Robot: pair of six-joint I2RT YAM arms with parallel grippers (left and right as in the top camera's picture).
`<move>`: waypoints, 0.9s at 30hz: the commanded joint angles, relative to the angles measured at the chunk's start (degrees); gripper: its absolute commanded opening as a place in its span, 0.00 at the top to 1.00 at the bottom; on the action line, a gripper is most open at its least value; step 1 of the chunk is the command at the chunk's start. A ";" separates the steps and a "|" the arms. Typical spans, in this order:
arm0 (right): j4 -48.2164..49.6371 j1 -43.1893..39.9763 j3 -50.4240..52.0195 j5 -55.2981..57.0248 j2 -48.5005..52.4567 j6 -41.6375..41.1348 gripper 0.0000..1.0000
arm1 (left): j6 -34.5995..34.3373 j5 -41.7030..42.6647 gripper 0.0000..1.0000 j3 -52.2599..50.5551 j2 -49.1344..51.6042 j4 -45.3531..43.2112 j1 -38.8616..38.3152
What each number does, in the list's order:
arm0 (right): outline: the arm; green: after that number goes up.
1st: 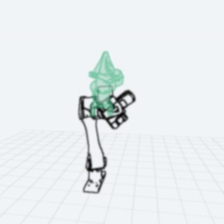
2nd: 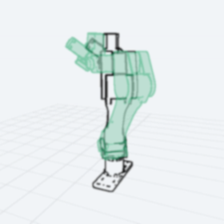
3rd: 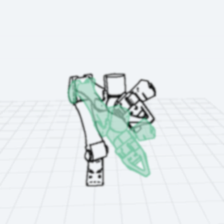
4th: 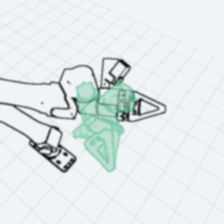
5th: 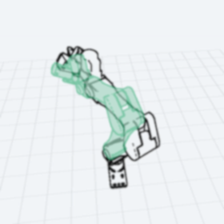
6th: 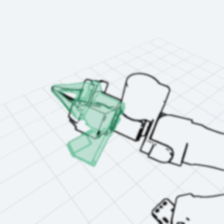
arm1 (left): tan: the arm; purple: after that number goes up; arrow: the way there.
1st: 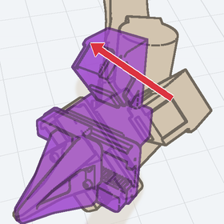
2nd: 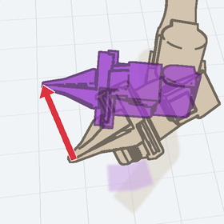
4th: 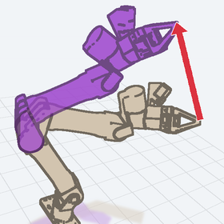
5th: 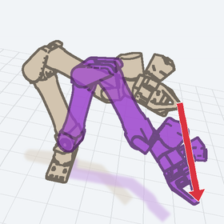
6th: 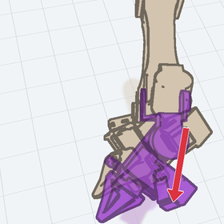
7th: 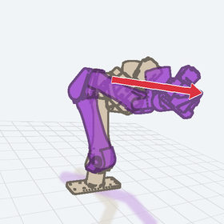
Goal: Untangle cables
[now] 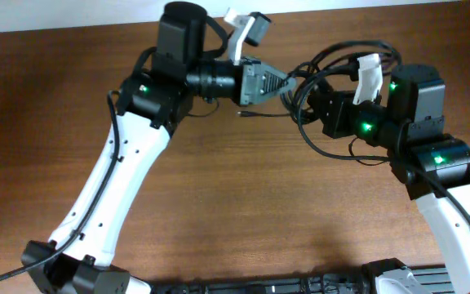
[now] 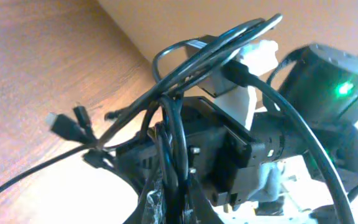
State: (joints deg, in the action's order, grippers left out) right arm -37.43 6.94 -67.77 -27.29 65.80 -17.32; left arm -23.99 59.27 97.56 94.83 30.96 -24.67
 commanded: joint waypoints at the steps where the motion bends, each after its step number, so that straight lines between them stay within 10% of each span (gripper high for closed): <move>1: -3.54 -2.45 1.97 11.91 1.22 1.07 0.96 | -6.91 2.43 1.00 1.92 -3.23 -4.02 7.58; 8: -3.80 -2.45 1.97 11.89 1.22 1.07 0.96 | -20.09 0.28 0.94 1.92 -3.23 -6.91 11.85; 11: -3.80 -2.45 1.97 11.85 1.22 1.05 0.96 | -21.70 -0.37 0.70 1.92 -3.23 -6.88 12.13; 16: -3.61 -2.45 1.97 11.19 1.22 1.01 0.96 | -11.34 0.50 0.35 1.92 -3.23 -5.05 10.67; 27: 5.88 -2.45 1.97 0.66 1.22 0.74 0.96 | -3.10 -14.71 0.27 1.92 -3.21 13.86 5.09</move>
State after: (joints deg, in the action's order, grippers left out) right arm -32.51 4.54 -65.34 -24.16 67.77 -16.51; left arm -29.58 49.19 98.65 92.88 43.99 -17.39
